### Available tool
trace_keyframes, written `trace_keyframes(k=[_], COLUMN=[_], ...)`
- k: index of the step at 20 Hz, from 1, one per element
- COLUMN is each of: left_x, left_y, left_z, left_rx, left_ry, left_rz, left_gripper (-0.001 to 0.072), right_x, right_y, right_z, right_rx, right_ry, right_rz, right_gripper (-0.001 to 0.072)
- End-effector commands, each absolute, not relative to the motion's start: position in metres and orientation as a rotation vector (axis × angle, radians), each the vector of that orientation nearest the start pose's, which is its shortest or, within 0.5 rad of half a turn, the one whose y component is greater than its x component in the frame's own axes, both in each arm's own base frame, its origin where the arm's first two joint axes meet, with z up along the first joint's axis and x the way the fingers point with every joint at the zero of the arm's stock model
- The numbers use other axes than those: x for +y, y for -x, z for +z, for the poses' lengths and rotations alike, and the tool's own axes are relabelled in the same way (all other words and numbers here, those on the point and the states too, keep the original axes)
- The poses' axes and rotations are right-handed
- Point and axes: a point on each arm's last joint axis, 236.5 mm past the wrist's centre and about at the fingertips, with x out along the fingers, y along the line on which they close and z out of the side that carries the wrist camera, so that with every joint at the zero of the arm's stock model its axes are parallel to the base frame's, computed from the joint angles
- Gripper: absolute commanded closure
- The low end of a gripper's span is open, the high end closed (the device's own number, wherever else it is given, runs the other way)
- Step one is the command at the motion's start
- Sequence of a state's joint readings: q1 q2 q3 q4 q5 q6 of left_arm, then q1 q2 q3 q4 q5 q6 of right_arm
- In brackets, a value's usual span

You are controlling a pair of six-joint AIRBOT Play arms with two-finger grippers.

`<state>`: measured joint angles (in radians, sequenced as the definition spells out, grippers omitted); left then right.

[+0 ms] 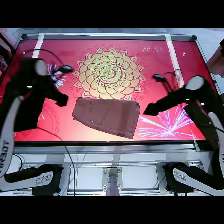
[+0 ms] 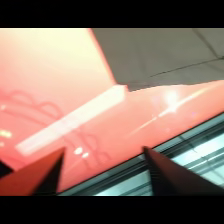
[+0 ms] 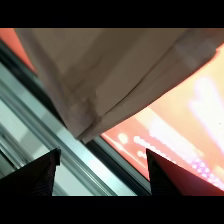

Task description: Fold the clothes and pants, and hang the long-sleeved shirts on hangers.

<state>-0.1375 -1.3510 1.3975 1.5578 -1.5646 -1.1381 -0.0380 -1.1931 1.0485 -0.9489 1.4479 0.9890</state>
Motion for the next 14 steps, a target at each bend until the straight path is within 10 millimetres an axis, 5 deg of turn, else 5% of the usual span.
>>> trace_keyframes(k=[1, 4, 7, 11, 14], left_x=[-0.014, 0.003, 0.005, -0.012, -0.027], left_y=[-0.342, -0.332, -0.315, -0.29, -0.298], left_z=[0.073, 0.071, 0.046, 0.01, 0.008], left_rx=[1.381, 1.372, 1.432, 1.518, 1.442], left_ry=[-0.169, -0.002, 0.079, 0.146, 0.197], left_rz=[-0.342, -0.32, -0.341, -0.406, -0.444], left_gripper=[0.002, 0.002, 0.002, 0.002, 0.002], right_x=[0.085, 0.068, 0.092, 0.122, 0.139], right_y=[-0.322, -0.318, -0.312, -0.334, -0.337], right_z=[0.04, -0.009, -0.039, -0.067, -0.084], right_rx=[1.174, 1.186, 1.207, 1.201, 1.241], right_ry=[-0.434, -0.557, -0.561, -0.585, -0.597], right_rz=[0.669, 0.526, 0.56, 0.533, 0.545], right_gripper=[0.0089, 0.009, 0.009, 0.0086, 0.0085])
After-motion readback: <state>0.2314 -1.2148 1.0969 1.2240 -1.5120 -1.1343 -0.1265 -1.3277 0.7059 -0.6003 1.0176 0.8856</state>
